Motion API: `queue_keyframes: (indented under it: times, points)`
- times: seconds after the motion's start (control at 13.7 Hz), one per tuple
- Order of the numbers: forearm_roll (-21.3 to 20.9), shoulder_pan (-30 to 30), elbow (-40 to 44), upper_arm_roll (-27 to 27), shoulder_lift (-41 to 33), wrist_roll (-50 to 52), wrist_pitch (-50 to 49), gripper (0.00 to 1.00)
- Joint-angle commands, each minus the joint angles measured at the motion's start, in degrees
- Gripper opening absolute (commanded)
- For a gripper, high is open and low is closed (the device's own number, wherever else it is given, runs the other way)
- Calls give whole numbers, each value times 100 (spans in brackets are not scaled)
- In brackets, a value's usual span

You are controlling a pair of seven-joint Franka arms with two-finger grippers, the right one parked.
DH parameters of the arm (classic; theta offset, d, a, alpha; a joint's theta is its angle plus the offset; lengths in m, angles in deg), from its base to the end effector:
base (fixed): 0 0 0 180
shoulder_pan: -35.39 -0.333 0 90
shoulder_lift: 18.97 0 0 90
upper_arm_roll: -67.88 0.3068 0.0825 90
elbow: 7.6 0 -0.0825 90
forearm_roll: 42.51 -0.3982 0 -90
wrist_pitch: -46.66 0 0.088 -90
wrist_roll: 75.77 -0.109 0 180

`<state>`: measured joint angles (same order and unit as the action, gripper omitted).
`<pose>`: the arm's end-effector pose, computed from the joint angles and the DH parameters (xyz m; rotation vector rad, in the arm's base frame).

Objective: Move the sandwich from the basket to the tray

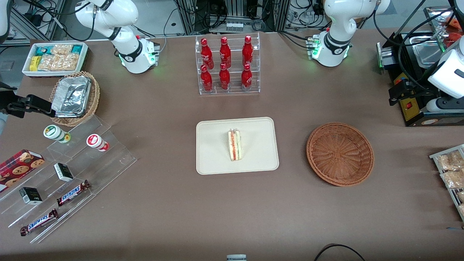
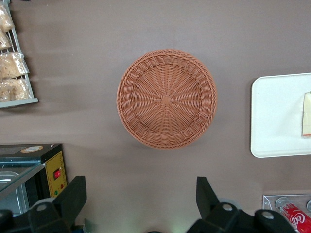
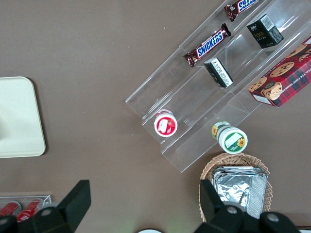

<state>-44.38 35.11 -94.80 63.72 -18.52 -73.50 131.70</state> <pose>0.5613 -0.0341 0.6251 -3.1062 0.0404 0.0680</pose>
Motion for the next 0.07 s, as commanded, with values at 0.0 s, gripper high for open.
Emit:
queue_keyframes:
  times: [0.0]
  points:
    - [82, 222, -25, 292, -115, 28, -110, 100]
